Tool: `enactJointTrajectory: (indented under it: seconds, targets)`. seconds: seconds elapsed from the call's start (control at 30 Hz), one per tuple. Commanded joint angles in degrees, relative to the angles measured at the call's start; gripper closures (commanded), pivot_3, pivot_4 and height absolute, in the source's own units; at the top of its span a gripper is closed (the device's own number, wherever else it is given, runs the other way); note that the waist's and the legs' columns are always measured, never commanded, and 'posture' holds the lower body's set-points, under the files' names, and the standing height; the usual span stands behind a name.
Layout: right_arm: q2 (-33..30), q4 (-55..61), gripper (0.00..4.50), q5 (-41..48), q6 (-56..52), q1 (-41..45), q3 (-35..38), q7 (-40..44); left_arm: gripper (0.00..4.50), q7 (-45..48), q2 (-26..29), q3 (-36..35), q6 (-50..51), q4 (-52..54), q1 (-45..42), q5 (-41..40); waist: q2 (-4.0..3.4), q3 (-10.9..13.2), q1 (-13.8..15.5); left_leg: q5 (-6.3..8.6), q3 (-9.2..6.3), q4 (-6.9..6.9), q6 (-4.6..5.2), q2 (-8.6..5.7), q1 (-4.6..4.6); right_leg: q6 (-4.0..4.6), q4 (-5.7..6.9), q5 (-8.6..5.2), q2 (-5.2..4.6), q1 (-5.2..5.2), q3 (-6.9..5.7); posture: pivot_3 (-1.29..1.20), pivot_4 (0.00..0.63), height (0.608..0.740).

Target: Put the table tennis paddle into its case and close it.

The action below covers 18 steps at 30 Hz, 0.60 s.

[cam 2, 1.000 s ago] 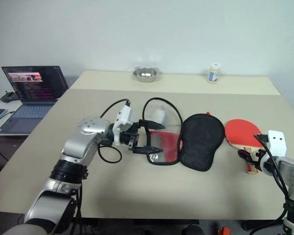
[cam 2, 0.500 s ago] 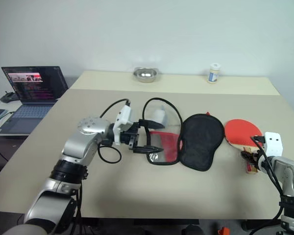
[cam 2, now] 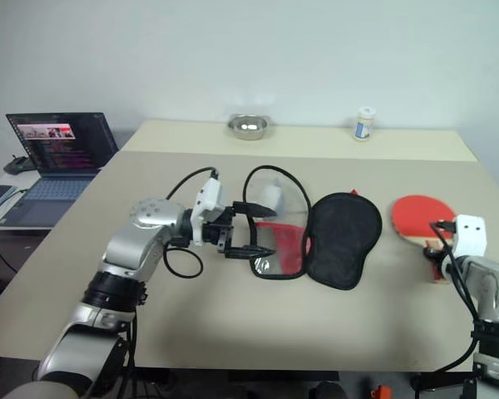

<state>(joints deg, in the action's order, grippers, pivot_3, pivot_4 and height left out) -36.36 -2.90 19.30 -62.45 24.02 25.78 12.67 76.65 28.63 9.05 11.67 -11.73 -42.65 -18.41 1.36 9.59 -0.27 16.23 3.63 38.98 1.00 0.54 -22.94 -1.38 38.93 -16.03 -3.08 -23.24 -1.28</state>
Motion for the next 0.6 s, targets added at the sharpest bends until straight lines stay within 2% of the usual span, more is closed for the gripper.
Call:
enactJointTrajectory:
  seconds: [0.03, 0.17, 0.37, 0.47, 0.6]
  targets:
    - [-2.2, 7.6, 3.40, 1.6, -2.2, 3.8, 3.9, -1.2, 0.15, -1.0, 0.6, -1.9, -1.6, -0.4, -0.8, 0.0, -0.01, 0.0, 0.0, -0.01, 0.00, -0.01, -0.01, 0.01, 0.00, 0.02, -0.01, -0.02, 0.00, 0.00, 0.00, 0.00, 0.150, 0.740]
    - [3.7, 19.4, 3.40, 4.6, -11.5, 6.1, 5.2, -4.4, 0.15, -1.0, 1.5, -2.4, -2.2, -1.1, -0.7, 0.1, -0.02, 0.0, -0.3, -0.01, 0.00, -0.10, -0.03, 0.05, -0.02, 0.08, -0.07, -0.09, 0.01, -0.04, -0.01, 0.00, 0.150, 0.740]
    - [24.9, 36.4, 3.40, 4.1, -23.4, 8.7, 3.2, -13.5, 0.15, -1.3, 1.9, -2.5, -2.7, -2.2, -1.4, 0.3, -0.03, 0.0, -0.5, -0.01, -0.06, -0.11, -0.03, 0.07, -0.02, 0.10, 0.03, -0.10, 0.01, -0.05, -0.05, 0.00, 0.150, 0.740]
    - [33.1, 40.4, 3.40, 2.4, -25.3, 8.4, 1.0, -16.9, 0.15, -1.4, 1.8, -2.3, -2.8, -2.4, -1.8, 0.4, -0.05, 0.0, -0.5, -0.01, -0.06, -0.08, -0.03, 0.02, -0.09, 0.10, 0.02, -0.10, -0.03, -0.11, -0.05, 0.00, 0.150, 0.740]
    - [40.7, 41.2, 3.40, 0.1, -24.4, 6.2, -2.8, -19.7, 0.15, -1.5, 1.5, -2.0, -2.9, -2.0, -1.7, 0.5, -0.04, 0.0, -0.2, -0.01, -0.07, -0.07, -0.03, -0.02, -0.13, 0.10, -0.04, -0.10, -0.03, -0.12, -0.08, 0.00, 0.150, 0.740]
